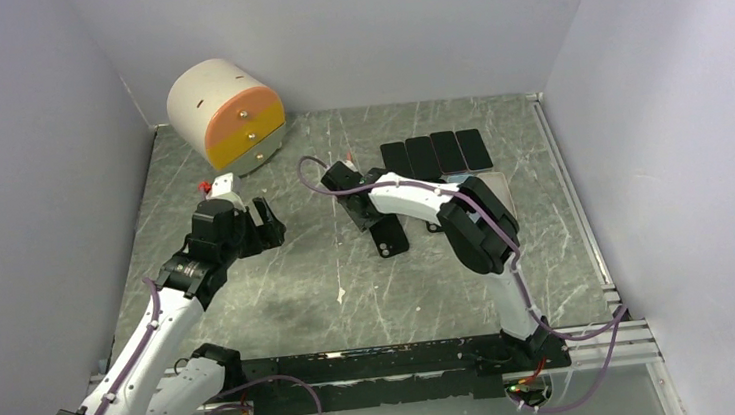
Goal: Take the phone out of the phone case
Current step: Place the phone case at the center of the board.
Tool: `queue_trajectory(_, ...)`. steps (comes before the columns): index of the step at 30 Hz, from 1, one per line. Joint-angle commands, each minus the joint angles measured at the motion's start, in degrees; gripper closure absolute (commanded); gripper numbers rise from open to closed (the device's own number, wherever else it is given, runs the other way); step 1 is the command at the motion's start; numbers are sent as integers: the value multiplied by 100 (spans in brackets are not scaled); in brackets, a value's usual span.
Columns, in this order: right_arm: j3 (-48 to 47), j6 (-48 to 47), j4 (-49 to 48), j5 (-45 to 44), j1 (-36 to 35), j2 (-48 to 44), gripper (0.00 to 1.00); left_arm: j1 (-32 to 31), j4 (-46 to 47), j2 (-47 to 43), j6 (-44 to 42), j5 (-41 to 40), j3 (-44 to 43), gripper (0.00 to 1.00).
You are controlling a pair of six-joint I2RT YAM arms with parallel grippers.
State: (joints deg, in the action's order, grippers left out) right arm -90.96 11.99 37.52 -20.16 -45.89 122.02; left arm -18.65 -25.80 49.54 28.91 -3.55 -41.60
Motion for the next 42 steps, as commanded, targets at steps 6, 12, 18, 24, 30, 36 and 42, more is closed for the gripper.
queue_trajectory(6,548,574,-147,701,-77,-727,63,55,102,16,-95,-7,-120,13)
queue_trajectory(12,575,506,-276,655,-78,-1147,62,72,102,37,-77,18,-119,14)
queue_trajectory(18,746,304,-477,1187,-60,-1229,61,81,93,0,-78,-12,-107,14)
queue_trajectory(24,941,148,-473,1482,-68,-1076,65,90,84,20,-78,1,-120,14)
queue_trajectory(30,1013,56,-299,1252,-104,-861,72,90,109,30,-61,41,-103,14)
queue_trajectory(36,967,57,-206,1028,-122,-574,83,93,93,26,-65,36,-100,14)
queue_trajectory(42,784,64,-101,463,-57,-492,100,98,99,28,-70,32,-108,14)
